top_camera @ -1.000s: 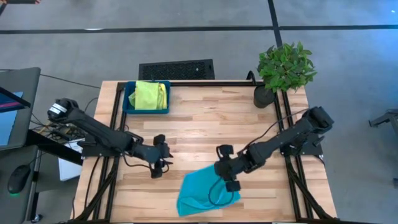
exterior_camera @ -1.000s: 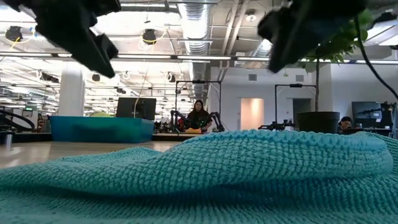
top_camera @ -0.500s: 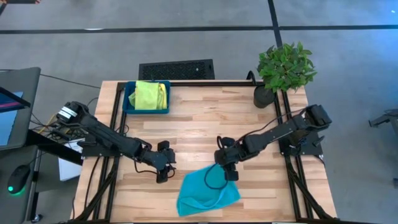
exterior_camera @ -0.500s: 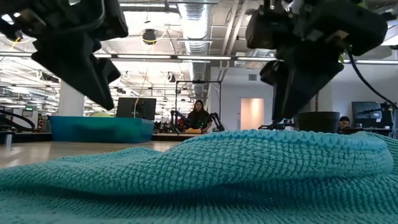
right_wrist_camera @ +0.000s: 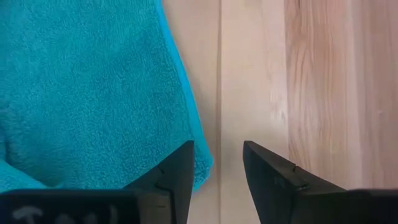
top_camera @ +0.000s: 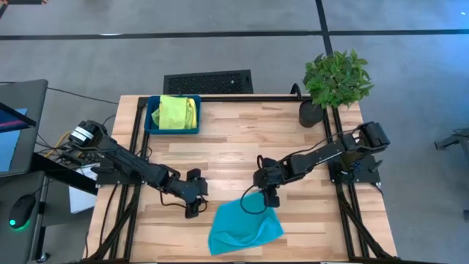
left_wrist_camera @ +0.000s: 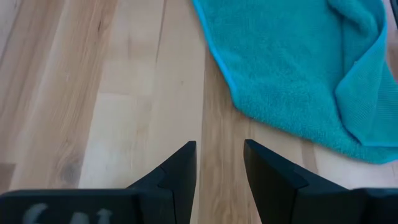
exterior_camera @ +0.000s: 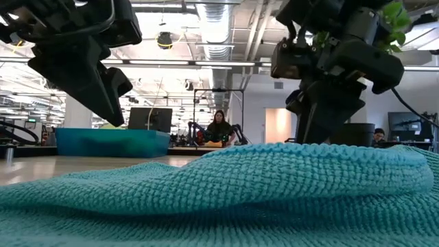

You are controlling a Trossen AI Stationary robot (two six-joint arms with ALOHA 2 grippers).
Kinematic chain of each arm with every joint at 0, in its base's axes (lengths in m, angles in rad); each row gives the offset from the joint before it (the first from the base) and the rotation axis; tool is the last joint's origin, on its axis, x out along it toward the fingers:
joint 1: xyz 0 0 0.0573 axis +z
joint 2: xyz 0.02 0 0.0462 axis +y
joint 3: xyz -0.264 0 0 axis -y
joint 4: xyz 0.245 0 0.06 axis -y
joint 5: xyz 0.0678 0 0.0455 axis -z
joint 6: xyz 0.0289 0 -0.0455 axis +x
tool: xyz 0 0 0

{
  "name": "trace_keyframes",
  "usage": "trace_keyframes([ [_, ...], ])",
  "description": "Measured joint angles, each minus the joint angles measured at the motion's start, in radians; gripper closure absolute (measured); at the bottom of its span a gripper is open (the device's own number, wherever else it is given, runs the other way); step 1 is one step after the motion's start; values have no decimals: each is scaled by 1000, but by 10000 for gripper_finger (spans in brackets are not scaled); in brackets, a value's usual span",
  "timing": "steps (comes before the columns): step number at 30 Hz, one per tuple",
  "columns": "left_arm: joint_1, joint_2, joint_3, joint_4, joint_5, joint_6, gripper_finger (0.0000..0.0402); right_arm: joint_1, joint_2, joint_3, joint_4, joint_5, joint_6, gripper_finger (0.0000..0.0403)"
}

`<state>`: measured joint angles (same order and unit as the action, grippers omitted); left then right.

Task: Fold microfiber towels
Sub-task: Fold the blue towel

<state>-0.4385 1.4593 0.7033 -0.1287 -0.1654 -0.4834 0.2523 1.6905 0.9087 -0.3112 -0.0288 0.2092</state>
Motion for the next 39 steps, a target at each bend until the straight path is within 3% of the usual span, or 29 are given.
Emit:
trace_keyframes([
  [18, 0, 0, 0, 6, -3, 0, 276, -5, 1, -15, 60, -33, -35, 243],
  [30, 0, 0, 0, 6, 1, 0, 276, -6, 133, -6, 118, -78, -62, 251],
  [34, 0, 0, 0, 4, 1, 0, 276, -6, 123, -8, 114, -76, -61, 269],
  [39, 0, 0, 0, 6, -1, 0, 276, -6, 86, -13, 100, -74, -48, 332],
])
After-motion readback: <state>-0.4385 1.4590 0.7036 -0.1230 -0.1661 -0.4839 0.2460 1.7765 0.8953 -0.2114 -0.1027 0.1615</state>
